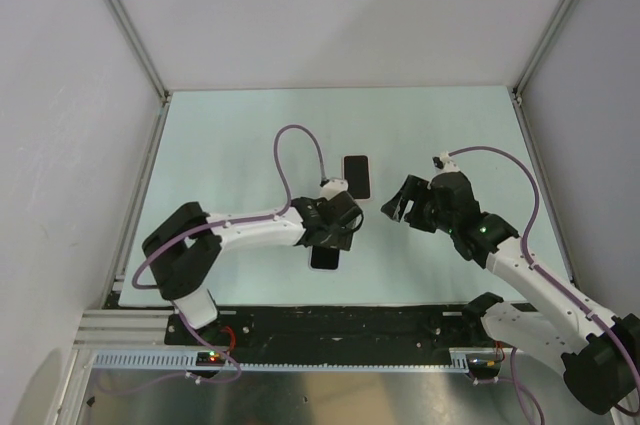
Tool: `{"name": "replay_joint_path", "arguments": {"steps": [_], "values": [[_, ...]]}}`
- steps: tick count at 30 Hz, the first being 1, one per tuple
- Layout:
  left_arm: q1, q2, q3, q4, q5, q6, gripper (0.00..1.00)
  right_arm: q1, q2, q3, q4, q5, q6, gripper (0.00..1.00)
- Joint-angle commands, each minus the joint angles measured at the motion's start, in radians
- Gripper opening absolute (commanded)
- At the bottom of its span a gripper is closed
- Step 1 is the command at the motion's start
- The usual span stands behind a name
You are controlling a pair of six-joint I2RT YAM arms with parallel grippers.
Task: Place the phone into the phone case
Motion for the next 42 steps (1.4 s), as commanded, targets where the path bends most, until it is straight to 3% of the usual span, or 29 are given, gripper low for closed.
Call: {"name": "replay_joint_path", "arguments": {"steps": [1,18,21,25,28,34,42], "values": [[-0.001,-0.096,-0.013,0.031,-0.032,-0.038,0.99,-0.003,-0.013,-0.002,0.018,-0.007,-0.013,0.74],[-0.007,0.072,0.001,0.053,0.027,-0.054,0.99,-0.004,-0.017,-0.010,0.008,0.000,-0.012,0.74],[-0.003,0.082,-0.011,0.075,0.037,-0.058,0.86,-0.003,-0.019,-0.010,0.002,0.002,-0.015,0.74],[0.028,0.057,-0.036,0.085,0.025,-0.043,0.47,-0.003,-0.026,-0.011,-0.005,0.011,-0.020,0.73],[0.074,0.020,-0.051,0.085,0.012,-0.008,0.30,-0.002,-0.028,-0.011,-0.009,0.015,-0.025,0.73],[0.208,0.011,0.027,0.083,0.017,0.094,0.21,-0.006,-0.021,-0.012,-0.008,0.023,-0.033,0.73],[0.353,0.189,0.287,0.082,0.076,0.232,0.20,-0.010,-0.014,-0.012,-0.012,0.025,-0.035,0.73]]}}
